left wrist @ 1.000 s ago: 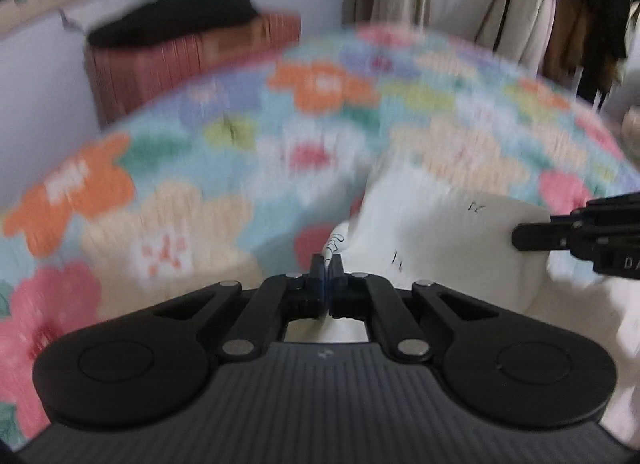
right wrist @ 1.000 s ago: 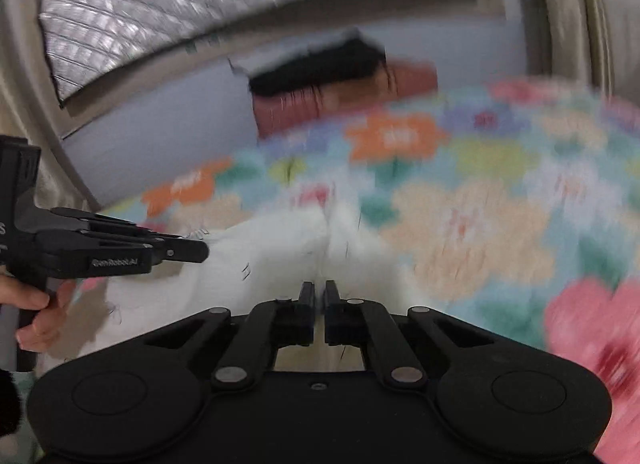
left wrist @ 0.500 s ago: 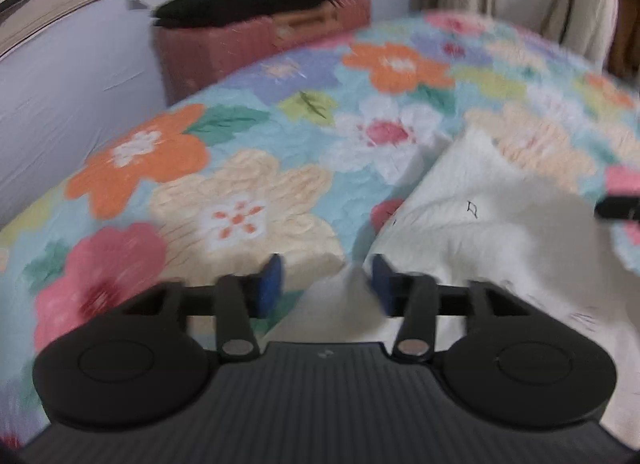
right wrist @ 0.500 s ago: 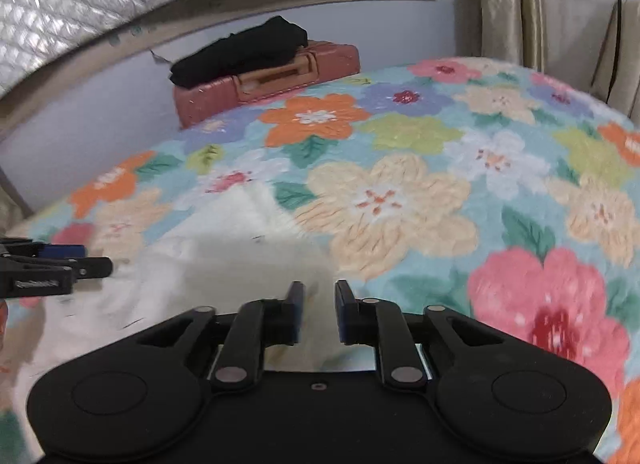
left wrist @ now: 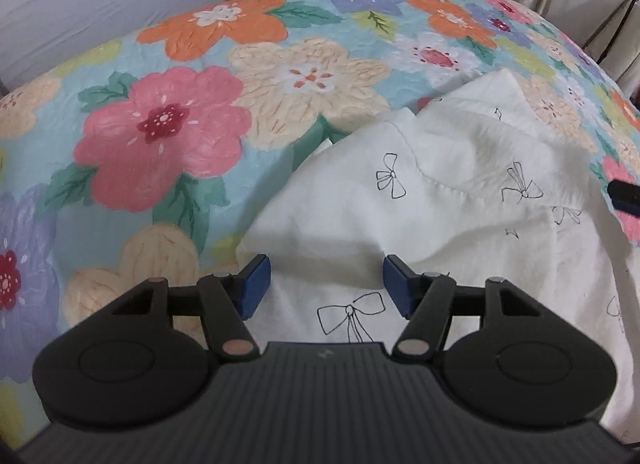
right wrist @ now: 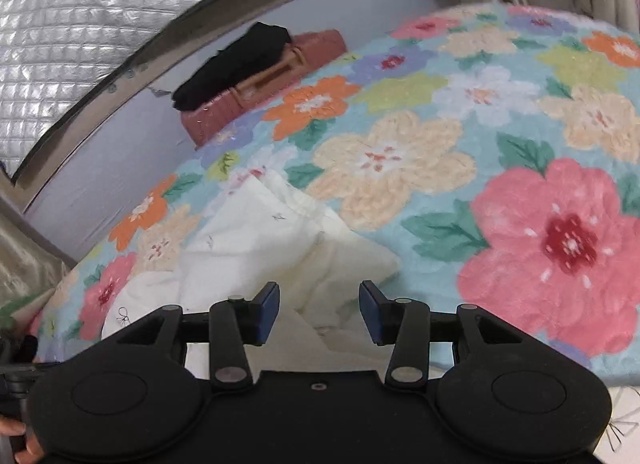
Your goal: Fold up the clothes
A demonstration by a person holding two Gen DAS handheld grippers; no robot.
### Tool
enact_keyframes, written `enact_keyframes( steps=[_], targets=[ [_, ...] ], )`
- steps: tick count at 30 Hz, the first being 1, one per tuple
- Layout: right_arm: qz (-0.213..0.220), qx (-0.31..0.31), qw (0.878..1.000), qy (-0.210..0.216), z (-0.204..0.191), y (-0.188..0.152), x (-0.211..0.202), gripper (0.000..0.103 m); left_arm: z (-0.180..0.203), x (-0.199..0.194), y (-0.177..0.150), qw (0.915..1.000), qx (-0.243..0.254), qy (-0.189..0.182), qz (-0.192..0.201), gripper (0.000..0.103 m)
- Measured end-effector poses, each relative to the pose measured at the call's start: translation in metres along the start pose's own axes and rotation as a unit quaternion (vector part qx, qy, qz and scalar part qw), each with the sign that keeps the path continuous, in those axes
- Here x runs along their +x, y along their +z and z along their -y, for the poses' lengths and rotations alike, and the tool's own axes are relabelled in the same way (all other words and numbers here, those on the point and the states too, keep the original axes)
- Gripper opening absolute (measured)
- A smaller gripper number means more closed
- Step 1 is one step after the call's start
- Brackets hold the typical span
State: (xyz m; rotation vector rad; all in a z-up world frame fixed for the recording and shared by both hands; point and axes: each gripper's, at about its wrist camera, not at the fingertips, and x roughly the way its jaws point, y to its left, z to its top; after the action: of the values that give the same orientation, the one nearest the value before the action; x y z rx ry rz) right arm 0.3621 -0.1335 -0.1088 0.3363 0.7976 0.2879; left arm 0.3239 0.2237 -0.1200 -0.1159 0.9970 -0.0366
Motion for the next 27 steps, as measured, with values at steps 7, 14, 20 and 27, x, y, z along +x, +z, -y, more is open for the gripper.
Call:
enact_keyframes(
  steps=[7,14,20,27],
  targets=[
    [-0.055,-0.096,0.991,-0.071,-0.041,0.003,0.047,0.05,0.004,0.008,0.004,0.9999,0.017,0.0,0.004,0.065],
    [0.053,-0.166,0.978,-0.11,-0.057,0.001,0.019,0.001,-0.001,0.01,0.005,0.9998,0.015,-0.011,0.003,0.065],
    [0.045,-0.152,0.97,-0.184,-0.031,-0.005,0.028,0.001,-0.006,0.016,0.007,1.0,0.003,-0.005,-0.005,0.065],
    [0.066,0.014,0.987,-0.144,0.002,-0.007,-0.028,0.015,-0.012,-0.009,0.006,0.9999,0.0,0.009,0.009,0.065]
  ],
)
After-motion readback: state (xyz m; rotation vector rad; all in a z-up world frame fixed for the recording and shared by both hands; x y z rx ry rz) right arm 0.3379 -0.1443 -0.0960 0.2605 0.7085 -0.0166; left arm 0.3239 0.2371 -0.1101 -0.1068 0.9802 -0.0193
